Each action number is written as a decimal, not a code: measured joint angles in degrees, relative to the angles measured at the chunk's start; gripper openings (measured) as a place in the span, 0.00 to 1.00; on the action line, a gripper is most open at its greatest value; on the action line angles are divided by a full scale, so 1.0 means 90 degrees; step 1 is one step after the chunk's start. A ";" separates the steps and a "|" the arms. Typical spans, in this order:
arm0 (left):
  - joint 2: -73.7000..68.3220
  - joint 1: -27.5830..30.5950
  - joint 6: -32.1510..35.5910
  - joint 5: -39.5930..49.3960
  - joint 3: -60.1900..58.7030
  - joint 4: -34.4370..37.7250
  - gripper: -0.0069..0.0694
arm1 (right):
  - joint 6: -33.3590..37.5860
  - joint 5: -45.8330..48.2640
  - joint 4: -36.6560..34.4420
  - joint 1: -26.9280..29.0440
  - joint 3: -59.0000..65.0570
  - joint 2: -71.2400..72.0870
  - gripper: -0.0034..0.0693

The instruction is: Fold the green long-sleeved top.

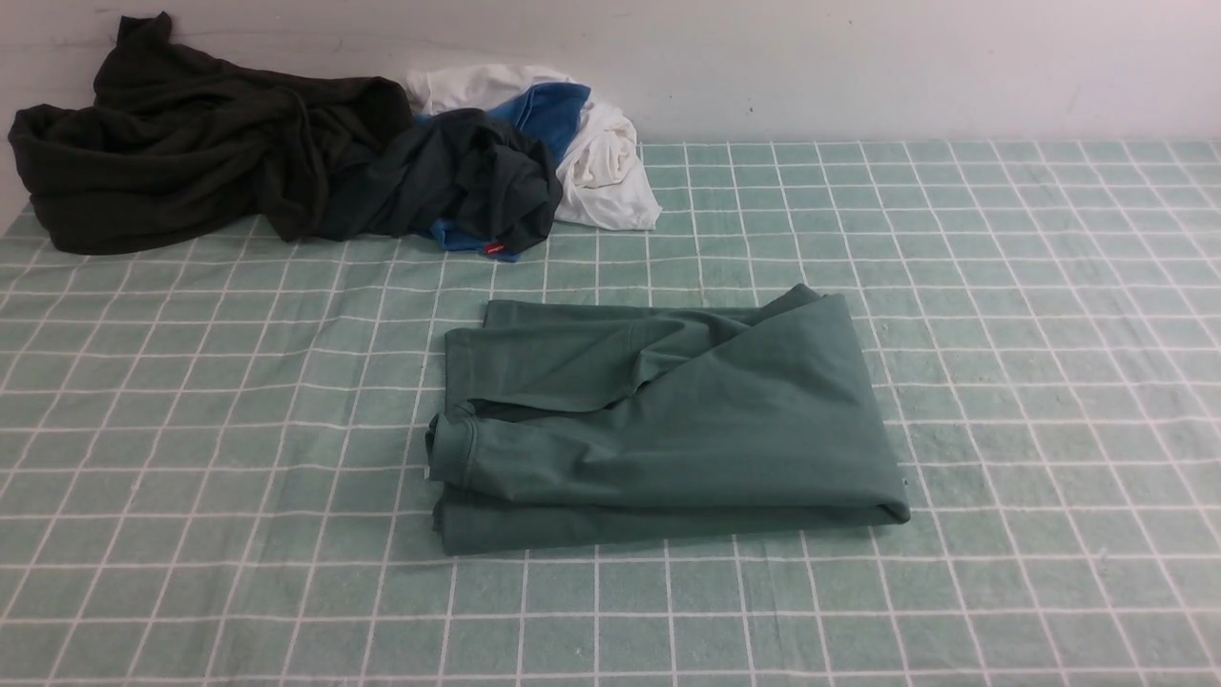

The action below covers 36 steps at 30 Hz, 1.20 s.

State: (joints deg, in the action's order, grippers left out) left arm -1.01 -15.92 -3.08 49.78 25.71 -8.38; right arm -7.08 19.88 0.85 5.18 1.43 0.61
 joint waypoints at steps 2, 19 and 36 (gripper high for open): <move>0.0000 0.0000 0.0000 0.0000 0.0000 0.0000 0.09 | 0.0000 0.0000 0.0000 0.0000 0.0000 0.0000 0.03; 0.0014 0.0028 0.0000 -0.0587 -0.0255 0.0083 0.09 | 0.0000 0.0002 0.0000 0.0000 0.0000 0.0000 0.03; 0.0184 0.2235 0.0043 -0.3898 -0.3038 0.0666 0.09 | 0.0000 0.0033 0.0000 0.0000 -0.0007 0.0000 0.03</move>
State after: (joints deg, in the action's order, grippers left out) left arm 0.64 4.20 -2.70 14.70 -1.64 -2.39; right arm -7.08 20.18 0.85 5.18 1.37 0.61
